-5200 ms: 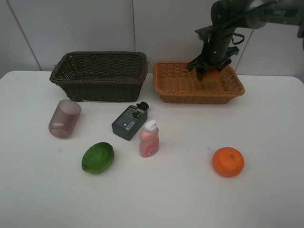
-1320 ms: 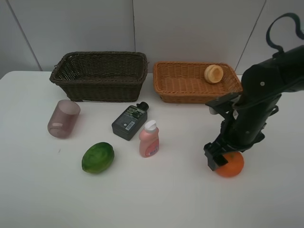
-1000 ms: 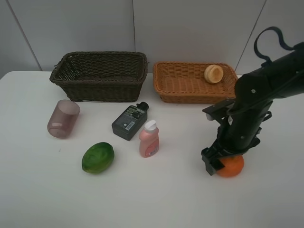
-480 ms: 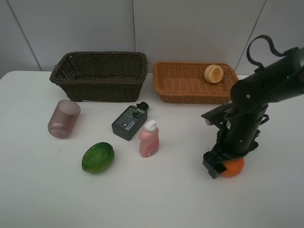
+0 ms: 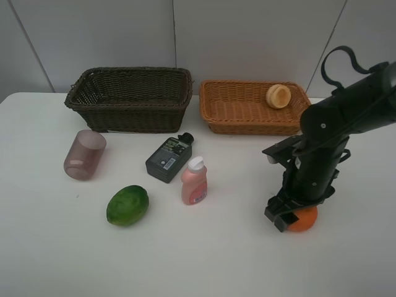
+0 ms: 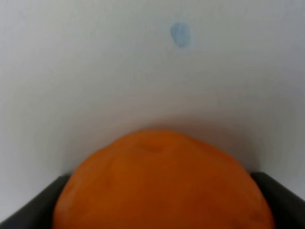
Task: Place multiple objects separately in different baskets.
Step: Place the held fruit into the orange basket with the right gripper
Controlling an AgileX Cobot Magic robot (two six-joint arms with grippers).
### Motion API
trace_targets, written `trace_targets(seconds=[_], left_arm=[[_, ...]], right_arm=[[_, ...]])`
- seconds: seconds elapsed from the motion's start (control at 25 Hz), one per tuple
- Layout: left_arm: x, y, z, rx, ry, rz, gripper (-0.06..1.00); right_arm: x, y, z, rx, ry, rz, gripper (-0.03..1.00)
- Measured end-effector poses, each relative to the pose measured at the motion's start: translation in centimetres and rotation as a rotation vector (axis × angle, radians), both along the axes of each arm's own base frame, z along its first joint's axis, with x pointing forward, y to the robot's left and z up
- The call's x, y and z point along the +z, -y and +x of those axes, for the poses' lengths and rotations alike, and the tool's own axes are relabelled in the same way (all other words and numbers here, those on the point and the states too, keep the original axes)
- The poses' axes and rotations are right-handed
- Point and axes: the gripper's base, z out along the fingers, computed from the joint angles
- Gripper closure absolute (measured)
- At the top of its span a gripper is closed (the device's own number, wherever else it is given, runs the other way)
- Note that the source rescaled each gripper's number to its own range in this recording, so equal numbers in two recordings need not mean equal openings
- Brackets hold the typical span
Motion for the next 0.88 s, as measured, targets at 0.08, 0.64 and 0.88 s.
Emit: trace_targets(seconds=[0.08, 0.64, 0.88], left_arm=[[0.0, 0.0, 0.0, 0.0, 0.0, 0.0, -0.06], [0.0, 0.0, 0.0, 0.0, 0.0, 0.0, -0.06], [0.0, 0.0, 0.0, 0.0, 0.0, 0.0, -0.06]], right_arm=[[0.0, 0.0, 0.0, 0.0, 0.0, 0.0, 0.31], [2.2, 0.1, 0.0, -0.007, 0.029, 0.008, 0.31], [4.9, -0.3, 0.8, -0.014, 0.094, 0.035, 0.31]])
